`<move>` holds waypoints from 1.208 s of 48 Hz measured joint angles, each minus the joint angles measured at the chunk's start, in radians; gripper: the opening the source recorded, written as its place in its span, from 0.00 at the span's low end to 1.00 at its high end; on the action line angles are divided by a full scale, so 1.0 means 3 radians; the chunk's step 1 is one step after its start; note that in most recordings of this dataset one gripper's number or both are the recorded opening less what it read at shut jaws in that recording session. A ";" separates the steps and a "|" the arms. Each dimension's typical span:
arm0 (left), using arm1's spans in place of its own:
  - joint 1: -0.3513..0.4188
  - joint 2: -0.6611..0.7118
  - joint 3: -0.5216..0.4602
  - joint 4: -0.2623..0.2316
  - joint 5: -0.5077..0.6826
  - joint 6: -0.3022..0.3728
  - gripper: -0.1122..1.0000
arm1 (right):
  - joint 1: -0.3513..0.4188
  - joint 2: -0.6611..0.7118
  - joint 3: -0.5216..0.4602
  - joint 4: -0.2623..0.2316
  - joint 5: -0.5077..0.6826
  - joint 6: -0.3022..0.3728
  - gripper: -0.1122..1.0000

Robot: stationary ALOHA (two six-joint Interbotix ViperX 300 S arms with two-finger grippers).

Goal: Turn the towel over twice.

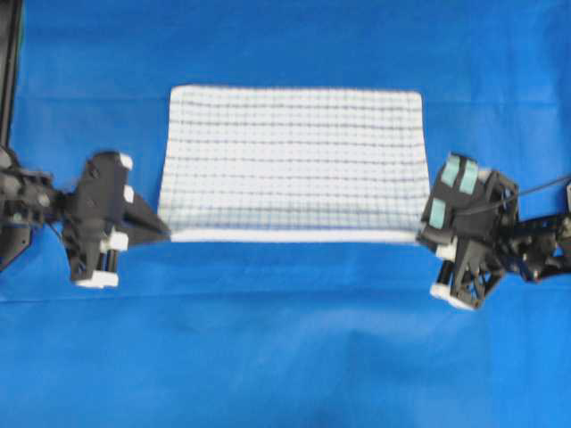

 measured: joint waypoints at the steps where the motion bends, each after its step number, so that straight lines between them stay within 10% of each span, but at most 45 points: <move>1: -0.0046 0.0046 -0.0015 -0.0005 -0.0010 -0.0031 0.14 | 0.0026 0.0010 0.0000 0.0000 -0.0010 0.0031 0.15; 35: -0.0470 0.0516 -0.0225 -0.0005 0.0010 -0.0133 0.14 | 0.0240 0.0394 0.0000 -0.0020 -0.0210 0.0358 0.15; 40: -0.0465 0.0516 -0.0230 -0.0005 0.0005 -0.0138 0.26 | 0.0235 0.0394 -0.0005 -0.0041 -0.0210 0.0358 0.16; 49: -0.0465 0.0491 -0.0271 -0.0005 0.0051 -0.0107 0.70 | 0.0220 0.0394 -0.0031 -0.0087 -0.0184 0.0337 0.59; 58: -0.0445 0.0230 -0.0383 -0.0005 0.0419 -0.0087 0.69 | 0.0225 0.0281 -0.0123 -0.0194 0.0031 0.0322 0.65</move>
